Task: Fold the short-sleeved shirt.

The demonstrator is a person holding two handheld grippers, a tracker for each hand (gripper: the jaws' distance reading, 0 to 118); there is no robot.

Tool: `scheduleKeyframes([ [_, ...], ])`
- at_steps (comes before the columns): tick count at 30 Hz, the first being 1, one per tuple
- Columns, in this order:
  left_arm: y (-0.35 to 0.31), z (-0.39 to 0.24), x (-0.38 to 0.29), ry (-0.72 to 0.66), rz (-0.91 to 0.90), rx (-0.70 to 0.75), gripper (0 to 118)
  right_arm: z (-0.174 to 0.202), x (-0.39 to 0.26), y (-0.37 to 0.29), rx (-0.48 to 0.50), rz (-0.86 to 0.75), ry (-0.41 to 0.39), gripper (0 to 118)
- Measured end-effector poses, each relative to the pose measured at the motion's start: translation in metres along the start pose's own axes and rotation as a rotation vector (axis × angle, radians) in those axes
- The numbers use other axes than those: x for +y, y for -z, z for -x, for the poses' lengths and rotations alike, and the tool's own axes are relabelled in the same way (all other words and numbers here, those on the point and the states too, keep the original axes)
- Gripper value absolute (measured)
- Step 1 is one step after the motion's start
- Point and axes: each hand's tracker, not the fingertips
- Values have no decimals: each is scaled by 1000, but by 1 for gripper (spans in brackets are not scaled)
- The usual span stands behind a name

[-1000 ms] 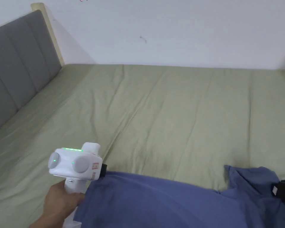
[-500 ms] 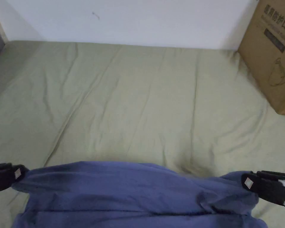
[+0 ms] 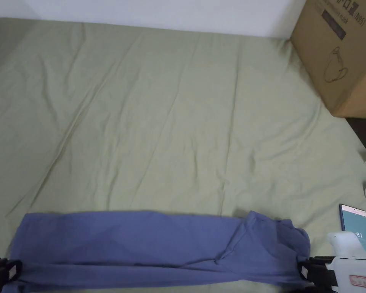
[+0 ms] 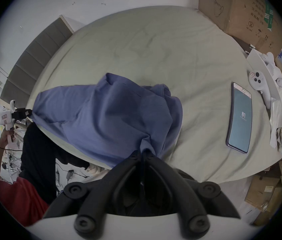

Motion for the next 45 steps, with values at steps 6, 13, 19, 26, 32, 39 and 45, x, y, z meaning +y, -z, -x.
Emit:
scheduleKeyframes([
  [6,14,0,-9,2,18,31,18,9,9,10,-59,4,-65,28],
  [13,-73,-39,20,-101,-309,1,107,43,11,-101,-105,-474,9,111],
  [19,-161,-133,37,80,-744,29,98,117,-11,-185,25,-1002,35,110],
  [26,-167,-177,20,160,-871,84,0,161,-18,-177,-57,-1014,-42,0],
  [32,-154,-166,10,158,-788,133,0,164,-19,-163,-71,-969,-35,0],
  [39,-160,-137,2,80,-777,194,0,166,-11,-162,-85,-959,-41,0],
  [45,-110,-31,23,-115,-483,-64,117,159,-4,-147,-42,-865,-49,53],
])
